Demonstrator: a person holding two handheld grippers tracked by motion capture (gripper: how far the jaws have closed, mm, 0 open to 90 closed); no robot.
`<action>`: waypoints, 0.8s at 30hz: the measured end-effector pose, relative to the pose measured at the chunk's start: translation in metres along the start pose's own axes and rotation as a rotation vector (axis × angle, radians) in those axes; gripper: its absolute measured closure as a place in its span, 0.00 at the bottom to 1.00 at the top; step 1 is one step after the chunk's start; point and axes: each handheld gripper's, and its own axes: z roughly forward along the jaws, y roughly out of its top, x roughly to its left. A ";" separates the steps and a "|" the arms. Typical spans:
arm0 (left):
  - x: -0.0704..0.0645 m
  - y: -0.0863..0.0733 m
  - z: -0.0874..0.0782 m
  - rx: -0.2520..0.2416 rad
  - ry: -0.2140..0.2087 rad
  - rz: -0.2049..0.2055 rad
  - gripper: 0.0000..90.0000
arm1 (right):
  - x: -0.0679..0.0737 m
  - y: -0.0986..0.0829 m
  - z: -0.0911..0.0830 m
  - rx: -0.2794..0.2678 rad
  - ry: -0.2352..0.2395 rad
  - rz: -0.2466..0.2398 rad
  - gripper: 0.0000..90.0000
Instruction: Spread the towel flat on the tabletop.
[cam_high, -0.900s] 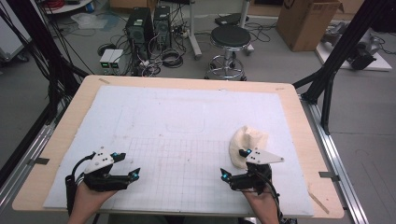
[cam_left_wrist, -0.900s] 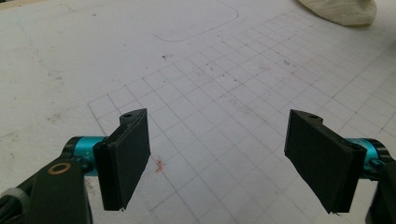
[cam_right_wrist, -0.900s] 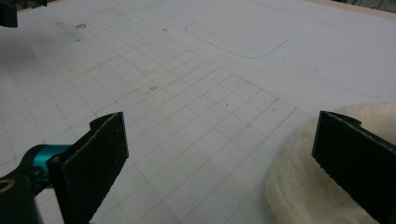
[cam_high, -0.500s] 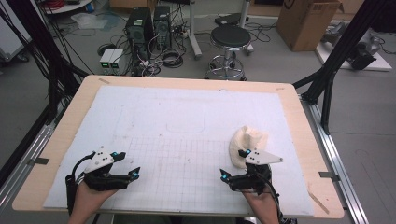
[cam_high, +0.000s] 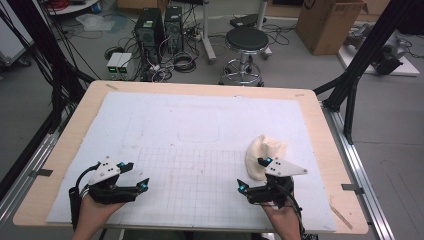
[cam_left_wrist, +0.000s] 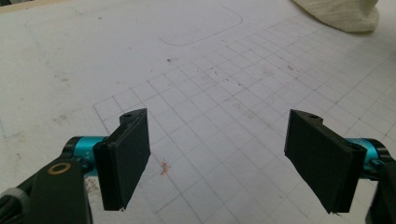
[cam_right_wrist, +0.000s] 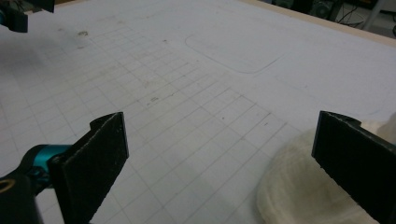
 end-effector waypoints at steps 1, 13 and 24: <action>0.001 0.000 0.000 0.000 0.003 0.001 0.25 | -0.003 0.002 -0.004 -0.004 -0.006 0.010 0.03; 0.002 -0.001 -0.001 -0.003 0.011 -0.005 0.25 | -0.036 0.021 -0.035 -0.012 -0.093 0.024 0.06; 0.003 -0.002 -0.001 0.003 0.011 -0.004 0.25 | -0.059 0.025 -0.017 0.077 -0.119 -0.010 0.31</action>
